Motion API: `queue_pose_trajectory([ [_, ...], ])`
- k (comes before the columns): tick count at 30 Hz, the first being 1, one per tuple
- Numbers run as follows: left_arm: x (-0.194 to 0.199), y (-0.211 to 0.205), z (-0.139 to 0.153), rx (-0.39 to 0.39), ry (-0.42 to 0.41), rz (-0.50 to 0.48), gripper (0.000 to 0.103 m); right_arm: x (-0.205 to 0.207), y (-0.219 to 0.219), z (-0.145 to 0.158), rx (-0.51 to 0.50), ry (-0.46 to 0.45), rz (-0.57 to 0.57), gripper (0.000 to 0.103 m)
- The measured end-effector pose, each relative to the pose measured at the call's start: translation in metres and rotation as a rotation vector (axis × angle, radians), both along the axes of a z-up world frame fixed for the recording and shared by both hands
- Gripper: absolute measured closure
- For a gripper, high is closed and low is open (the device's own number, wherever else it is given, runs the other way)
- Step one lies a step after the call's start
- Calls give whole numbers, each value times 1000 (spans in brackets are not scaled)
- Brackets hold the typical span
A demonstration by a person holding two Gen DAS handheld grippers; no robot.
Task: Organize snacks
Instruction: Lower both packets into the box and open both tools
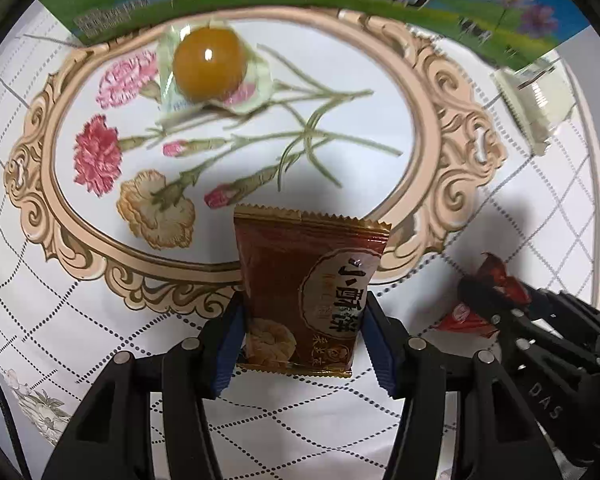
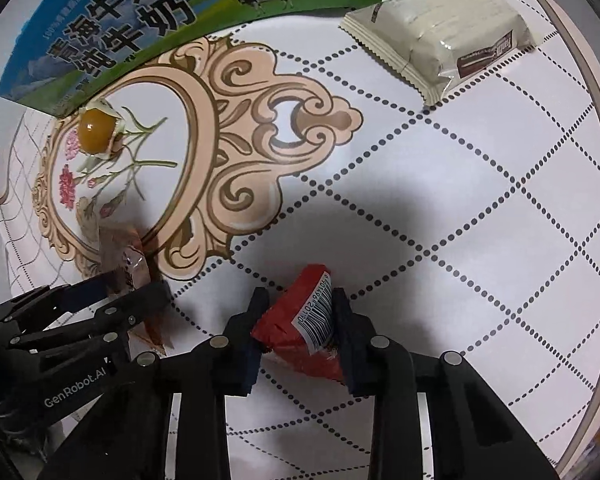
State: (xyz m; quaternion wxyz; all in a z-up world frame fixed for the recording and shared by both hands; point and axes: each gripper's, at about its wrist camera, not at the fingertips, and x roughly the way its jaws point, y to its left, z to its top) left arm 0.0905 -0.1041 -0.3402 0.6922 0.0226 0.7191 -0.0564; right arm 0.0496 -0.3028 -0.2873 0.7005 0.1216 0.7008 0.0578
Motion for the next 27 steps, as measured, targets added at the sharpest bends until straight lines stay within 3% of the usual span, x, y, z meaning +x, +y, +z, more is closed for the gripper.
queue_pose_trajectory([
  [5,10,19,41,-56,-49,-11,50,4,2,33,54,-44,10,70],
  [10,31,20,107,-133,-137,-12,50,19,-5,95,110,-146,19,70],
  [16,82,32,179,-199,-251,-20,50,73,-10,179,139,-307,22,70],
  [21,146,28,195,-184,-291,-4,50,144,-13,208,68,-385,8,70],
  [27,227,29,171,-145,-221,39,50,225,-21,182,-12,-308,-3,70],
])
